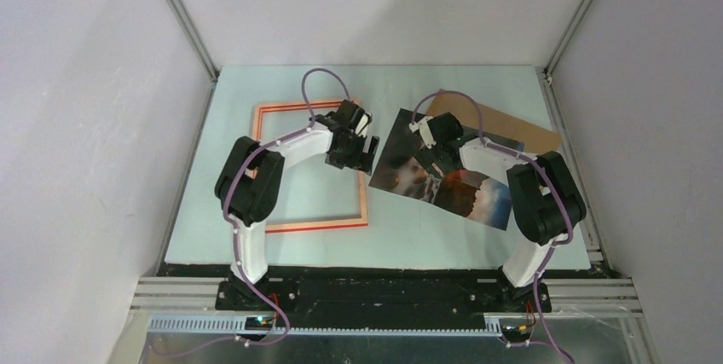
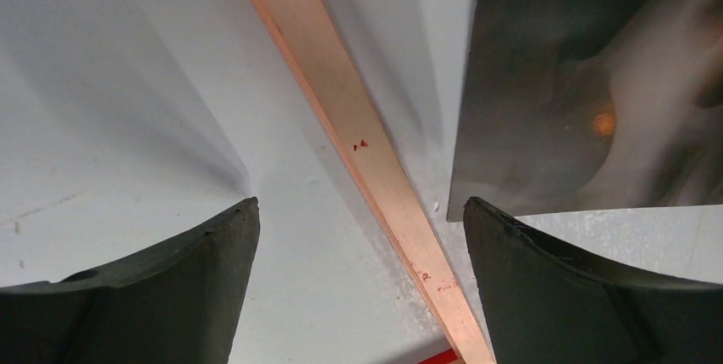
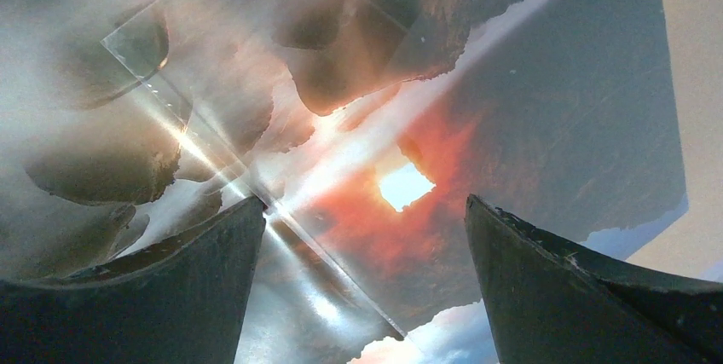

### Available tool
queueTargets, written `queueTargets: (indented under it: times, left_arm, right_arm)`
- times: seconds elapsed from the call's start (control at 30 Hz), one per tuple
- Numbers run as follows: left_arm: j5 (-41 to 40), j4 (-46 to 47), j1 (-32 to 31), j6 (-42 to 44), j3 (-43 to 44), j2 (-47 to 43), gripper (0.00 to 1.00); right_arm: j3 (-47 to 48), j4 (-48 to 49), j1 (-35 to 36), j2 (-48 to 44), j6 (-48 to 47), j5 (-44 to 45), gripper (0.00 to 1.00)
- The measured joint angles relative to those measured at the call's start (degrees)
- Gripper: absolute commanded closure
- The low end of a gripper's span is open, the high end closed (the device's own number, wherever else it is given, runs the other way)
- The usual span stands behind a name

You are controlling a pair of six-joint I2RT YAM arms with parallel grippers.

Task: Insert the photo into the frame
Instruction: Move the photo frame to the center of the board.

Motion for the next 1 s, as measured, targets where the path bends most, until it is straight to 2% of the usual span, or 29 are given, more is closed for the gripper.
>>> queueTargets:
  times: [0.4,0.6,0.8,1.0]
  left_arm:
    - [-4.2,-1.0,-0.3,-2.2,-1.8,0.4,0.06]
    - [-6.2,-1.0,-0.3,-0.3,-5.0,-2.2,0.07]
    - [-7.5,-0.8,-0.3,1.8,-8.6,-5.3,0.06]
    - [-7.6,-0.3,-0.3,3.8,-10.1,-8.0,0.06]
  right_arm:
    - [10.5,-7.8,-1.4,7.2,5.4,-0.5,0.08]
    - [17.1,-10.4,-1.4,11.8,7.6,-0.5,0.08]
    - [27.9,-13.6,-1.4,18.8,10.4,-0.9,0.08]
    - [34.6,-15.5,-1.5,21.8,14.0,-4.9,0.06]
